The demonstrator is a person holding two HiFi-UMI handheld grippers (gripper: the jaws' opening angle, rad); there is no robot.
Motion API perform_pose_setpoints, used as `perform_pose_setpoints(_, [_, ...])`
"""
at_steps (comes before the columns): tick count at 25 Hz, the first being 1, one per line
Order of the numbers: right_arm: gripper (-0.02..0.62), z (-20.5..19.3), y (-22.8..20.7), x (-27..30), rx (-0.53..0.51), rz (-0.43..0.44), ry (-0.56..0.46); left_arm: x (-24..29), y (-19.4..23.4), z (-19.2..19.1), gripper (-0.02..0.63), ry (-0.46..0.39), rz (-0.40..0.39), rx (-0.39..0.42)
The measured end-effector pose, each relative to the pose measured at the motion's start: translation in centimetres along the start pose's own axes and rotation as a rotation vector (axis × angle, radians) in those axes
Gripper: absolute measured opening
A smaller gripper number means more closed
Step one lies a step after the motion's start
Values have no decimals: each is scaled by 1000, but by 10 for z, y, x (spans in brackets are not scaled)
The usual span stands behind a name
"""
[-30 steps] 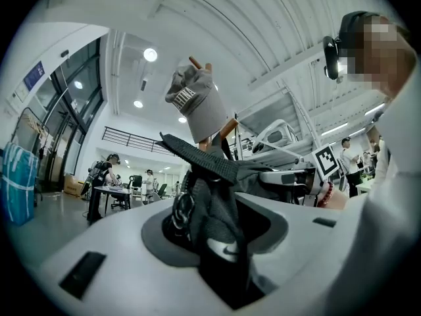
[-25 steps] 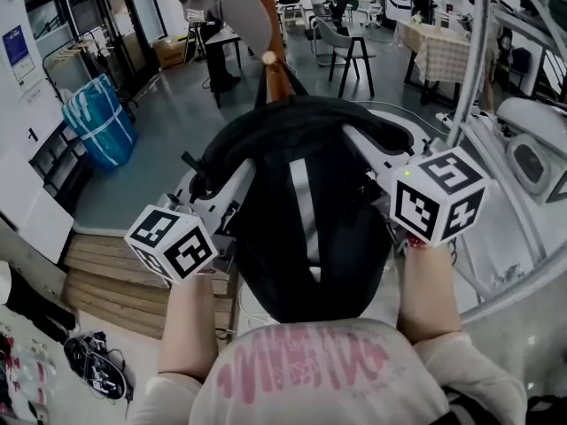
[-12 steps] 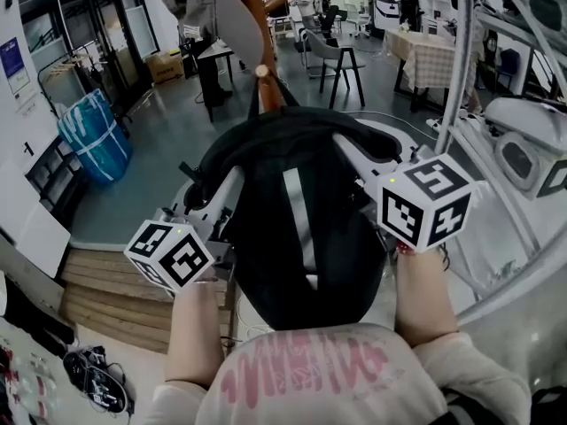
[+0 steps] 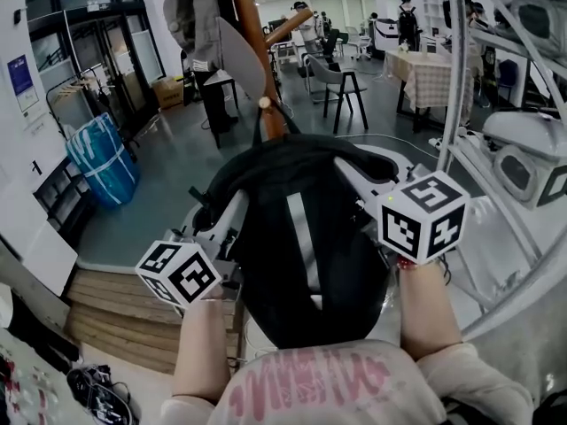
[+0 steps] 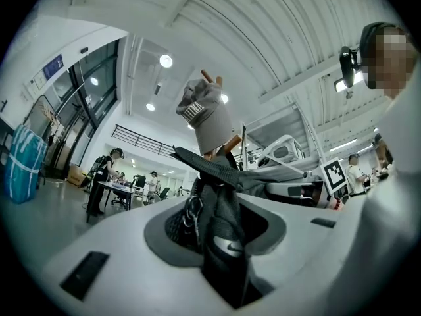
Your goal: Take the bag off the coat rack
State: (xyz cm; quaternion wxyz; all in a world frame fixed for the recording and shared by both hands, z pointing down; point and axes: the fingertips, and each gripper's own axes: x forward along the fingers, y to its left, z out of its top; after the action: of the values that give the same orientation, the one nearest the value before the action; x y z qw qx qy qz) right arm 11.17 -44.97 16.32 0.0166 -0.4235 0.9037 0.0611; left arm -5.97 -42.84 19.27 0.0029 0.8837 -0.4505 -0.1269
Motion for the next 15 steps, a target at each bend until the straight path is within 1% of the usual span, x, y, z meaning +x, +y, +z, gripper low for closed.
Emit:
perform_pose_setpoints(3, [95,3,-2,2,1,-11,-5,3,0,3,120,-4,0,8])
perform_pose_setpoints(9, [96,-2,-5,-9,10,-33,-3,3,-10,-2,120,-4,6,17])
perform_pose_setpoints(15, [95,0,-6,-6,16,-47,2,7,-6,1,118,-3,4,21])
